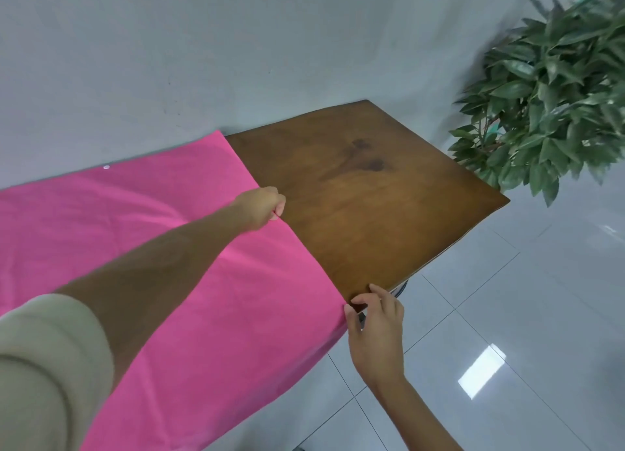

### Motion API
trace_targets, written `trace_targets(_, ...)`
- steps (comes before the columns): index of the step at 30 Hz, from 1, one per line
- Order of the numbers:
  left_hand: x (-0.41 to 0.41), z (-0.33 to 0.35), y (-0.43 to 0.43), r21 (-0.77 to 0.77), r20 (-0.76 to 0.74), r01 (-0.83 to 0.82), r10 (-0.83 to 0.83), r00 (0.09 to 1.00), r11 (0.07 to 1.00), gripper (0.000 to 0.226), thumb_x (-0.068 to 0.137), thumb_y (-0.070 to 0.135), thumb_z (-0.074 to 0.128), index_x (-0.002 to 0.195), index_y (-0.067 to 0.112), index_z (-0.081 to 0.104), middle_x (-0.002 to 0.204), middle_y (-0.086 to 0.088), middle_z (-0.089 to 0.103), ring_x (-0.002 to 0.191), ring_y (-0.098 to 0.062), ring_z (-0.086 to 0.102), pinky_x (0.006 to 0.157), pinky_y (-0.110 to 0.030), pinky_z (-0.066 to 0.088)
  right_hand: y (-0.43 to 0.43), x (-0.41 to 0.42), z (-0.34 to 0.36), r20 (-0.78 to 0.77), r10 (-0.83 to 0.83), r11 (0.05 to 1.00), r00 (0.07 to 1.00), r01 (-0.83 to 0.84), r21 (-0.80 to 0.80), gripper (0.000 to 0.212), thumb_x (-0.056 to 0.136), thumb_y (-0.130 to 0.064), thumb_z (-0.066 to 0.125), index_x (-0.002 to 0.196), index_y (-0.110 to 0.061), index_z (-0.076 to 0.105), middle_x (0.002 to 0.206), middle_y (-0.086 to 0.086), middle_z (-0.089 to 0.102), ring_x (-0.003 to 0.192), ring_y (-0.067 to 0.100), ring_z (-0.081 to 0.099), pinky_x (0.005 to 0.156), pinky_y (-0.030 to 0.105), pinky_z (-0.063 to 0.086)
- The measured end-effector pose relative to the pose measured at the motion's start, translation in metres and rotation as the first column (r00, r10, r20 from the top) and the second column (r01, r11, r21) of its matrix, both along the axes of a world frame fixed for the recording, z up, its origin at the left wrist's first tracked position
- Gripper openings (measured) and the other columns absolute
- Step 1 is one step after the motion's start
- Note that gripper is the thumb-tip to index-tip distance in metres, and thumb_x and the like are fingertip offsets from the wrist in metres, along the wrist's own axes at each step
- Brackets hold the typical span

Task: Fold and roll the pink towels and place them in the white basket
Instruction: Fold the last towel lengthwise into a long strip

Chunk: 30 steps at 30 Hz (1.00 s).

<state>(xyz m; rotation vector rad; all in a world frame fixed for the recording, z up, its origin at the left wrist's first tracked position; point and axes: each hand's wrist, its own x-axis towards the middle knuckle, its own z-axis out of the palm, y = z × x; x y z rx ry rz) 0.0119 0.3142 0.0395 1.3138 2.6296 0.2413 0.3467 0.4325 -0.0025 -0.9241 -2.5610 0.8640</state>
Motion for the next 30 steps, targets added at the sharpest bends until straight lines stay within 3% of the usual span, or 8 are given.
trace_targets(4, 0.004, -0.002, -0.002, 0.001, -0.007, -0.002, 0.002, 1.0, 1.0, 0.035, 0.072, -0.015, 0.045, 0.079, 0.016, 0.059, 0.088, 0.006, 0.046, 0.078, -0.023, 0.055, 0.068, -0.037, 0.045, 0.0, -0.002, -0.003, 0.02, -0.006, 1.0, 1.0, 0.005, 0.02, 0.009, 0.098, -0.036, 0.061, 0.096, -0.027, 0.061, 0.148, -0.004, 0.041, 0.14, 0.017, 0.027, 0.108, 0.038, 0.046)
trace_targets(9, 0.01, 0.006, -0.012, -0.017, -0.044, 0.002, -0.002, 0.999, 1.0, 0.036, 0.071, -0.014, 0.043, 0.079, 0.021, 0.047, 0.077, 0.006, 0.045, 0.071, -0.019, 0.045, 0.057, -0.031, 0.031, -0.006, -0.003, 0.001, 0.023, -0.02, 1.0, 1.0, 0.02, 0.012, 0.01, 0.1, -0.033, 0.058, 0.096, -0.026, 0.063, 0.146, -0.004, 0.044, 0.139, 0.017, 0.029, 0.11, 0.039, 0.045)
trace_targets(11, 0.012, 0.01, -0.019, -0.02, -0.058, 0.026, -0.027, 0.998, 0.999, 0.032, 0.076, -0.011, 0.044, 0.083, 0.02, 0.045, 0.075, 0.003, 0.044, 0.069, -0.02, 0.041, 0.058, -0.032, 0.029, -0.01, -0.001, 0.004, -0.01, -0.015, 1.0, 1.0, 0.015, -0.006, 0.008, 0.101, -0.032, 0.057, 0.094, -0.029, 0.06, 0.135, -0.009, 0.05, 0.129, 0.011, 0.034, 0.106, 0.036, 0.046)
trace_targets(13, 0.012, 0.014, -0.028, -0.021, -0.075, 0.07, -0.071, 0.995, 0.997, 0.022, 0.088, -0.004, 0.047, 0.093, 0.017, 0.05, 0.087, -0.001, 0.047, 0.074, -0.022, 0.045, 0.063, -0.034, 0.033, -0.017, 0.001, 0.008, -0.045, 0.035, 0.999, 0.998, -0.036, -0.013, 0.011, 0.101, -0.03, 0.057, 0.091, -0.03, 0.057, 0.113, -0.017, 0.055, 0.11, 0.004, 0.038, 0.095, 0.03, 0.047)
trace_targets(16, 0.009, 0.024, -0.044, -0.032, -0.089, 0.129, -0.131, 0.987, 0.991, 0.014, 0.096, 0.004, 0.049, 0.096, 0.017, 0.054, 0.097, -0.001, 0.047, 0.08, -0.025, 0.052, 0.063, -0.032, 0.032, -0.031, 0.004, 0.016, -0.05, 0.06, 0.996, 0.997, -0.063, -0.063, 0.017, 0.102, -0.031, 0.054, 0.086, -0.036, 0.053, 0.093, -0.02, 0.053, 0.095, 0.005, 0.047, 0.08, 0.026, 0.047)
trace_targets(20, 0.007, 0.038, -0.071, 0.034, -0.07, 0.173, -0.17, 0.983, 0.984, 0.014, 0.09, 0.005, 0.058, 0.086, 0.018, 0.055, 0.092, 0.003, 0.051, 0.079, -0.023, 0.054, 0.064, -0.034, 0.038, -0.049, 0.009, 0.026, -0.054, 0.04, 0.992, 0.998, -0.046, -0.117, 0.018, 0.102, -0.032, 0.054, 0.087, -0.04, 0.05, 0.089, -0.014, 0.058, 0.085, 0.007, 0.057, 0.067, 0.02, 0.044)
trace_targets(26, 0.014, 0.049, -0.121, -0.025, -0.091, 0.295, -0.297, 0.951, 0.955, 0.01, 0.094, 0.011, 0.06, 0.09, 0.017, 0.053, 0.091, 0.003, 0.055, 0.078, -0.019, 0.051, 0.065, -0.032, 0.036, -0.084, 0.026, 0.033, -0.044, 0.048, 0.993, 0.998, -0.052, -0.103, 0.016, 0.101, -0.019, 0.056, 0.097, -0.035, 0.058, 0.095, -0.017, 0.061, 0.09, 0.001, 0.057, 0.07, 0.018, 0.044)
trace_targets(30, 0.018, 0.049, -0.16, 0.02, -0.113, 0.301, -0.297, 0.948, 0.953, 0.017, 0.094, 0.012, 0.058, 0.084, 0.018, 0.046, 0.08, 0.004, 0.05, 0.072, -0.022, 0.05, 0.062, -0.036, 0.038, -0.114, 0.037, 0.032, 0.024, 0.032, 0.999, 0.999, -0.033, 0.02, 0.015, 0.101, -0.038, 0.053, 0.087, -0.035, 0.054, 0.089, -0.018, 0.056, 0.085, 0.005, 0.055, 0.071, 0.019, 0.045)
